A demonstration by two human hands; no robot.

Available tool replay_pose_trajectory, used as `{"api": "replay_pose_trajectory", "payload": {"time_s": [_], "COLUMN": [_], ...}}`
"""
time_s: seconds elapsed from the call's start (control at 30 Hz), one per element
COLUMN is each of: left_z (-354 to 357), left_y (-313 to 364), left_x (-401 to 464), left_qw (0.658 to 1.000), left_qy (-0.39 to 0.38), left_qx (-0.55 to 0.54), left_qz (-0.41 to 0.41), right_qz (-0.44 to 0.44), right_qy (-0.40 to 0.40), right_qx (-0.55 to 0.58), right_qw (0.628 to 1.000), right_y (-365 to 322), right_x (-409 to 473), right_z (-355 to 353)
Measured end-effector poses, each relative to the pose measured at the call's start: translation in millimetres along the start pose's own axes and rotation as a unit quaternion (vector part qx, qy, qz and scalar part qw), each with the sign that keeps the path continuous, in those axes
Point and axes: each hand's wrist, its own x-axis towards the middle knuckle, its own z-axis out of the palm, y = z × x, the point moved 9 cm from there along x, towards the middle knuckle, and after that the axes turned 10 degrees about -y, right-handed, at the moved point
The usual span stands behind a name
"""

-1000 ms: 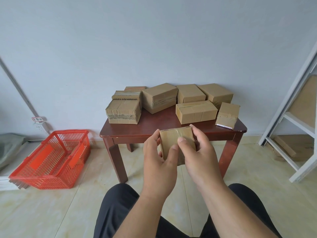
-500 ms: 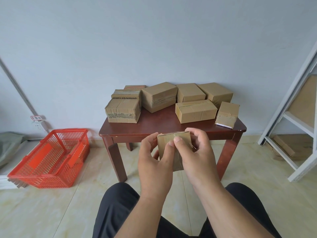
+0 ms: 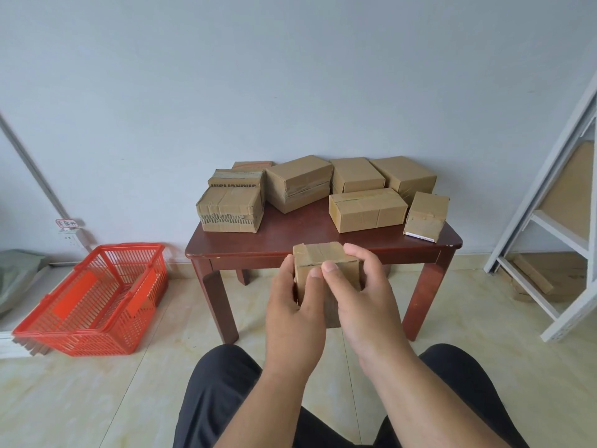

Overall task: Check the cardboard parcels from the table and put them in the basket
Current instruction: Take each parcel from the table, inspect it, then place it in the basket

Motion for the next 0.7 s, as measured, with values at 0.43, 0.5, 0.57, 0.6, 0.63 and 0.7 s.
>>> {"api": "replay_pose_trajectory", "payload": {"time_s": [0.43, 0.5, 0.57, 0.6, 0.63, 0.7], "left_z": [-7, -1, 2, 3, 2, 0], "left_y": [-11, -12, -14, -13, -13, -12], "left_x": [-2, -2, -1, 0, 2, 6], "left_qw": [0.997, 0.997, 0.996, 0.995, 0.994, 0.994], "left_qy": [0.019, -0.02, -0.052, -0.061, -0.067, -0.072], "left_qx": [-0.058, -0.043, -0.036, -0.034, -0.031, -0.022], "left_qz": [-0.049, -0.054, -0.069, -0.072, -0.075, -0.084], "right_qz": [0.065, 0.063, 0.05, 0.046, 0.044, 0.044], "right_qy": [-0.081, -0.093, -0.087, -0.083, -0.081, -0.078], "right_qx": [0.022, 0.009, -0.004, -0.009, -0.012, -0.025], "right_qw": [0.994, 0.994, 0.995, 0.995, 0.996, 0.996], "right_y": [9, 5, 1, 0, 0, 2], "right_x": [0, 1, 3, 3, 3, 2], "right_z": [14, 14, 12, 11, 12, 13]}}
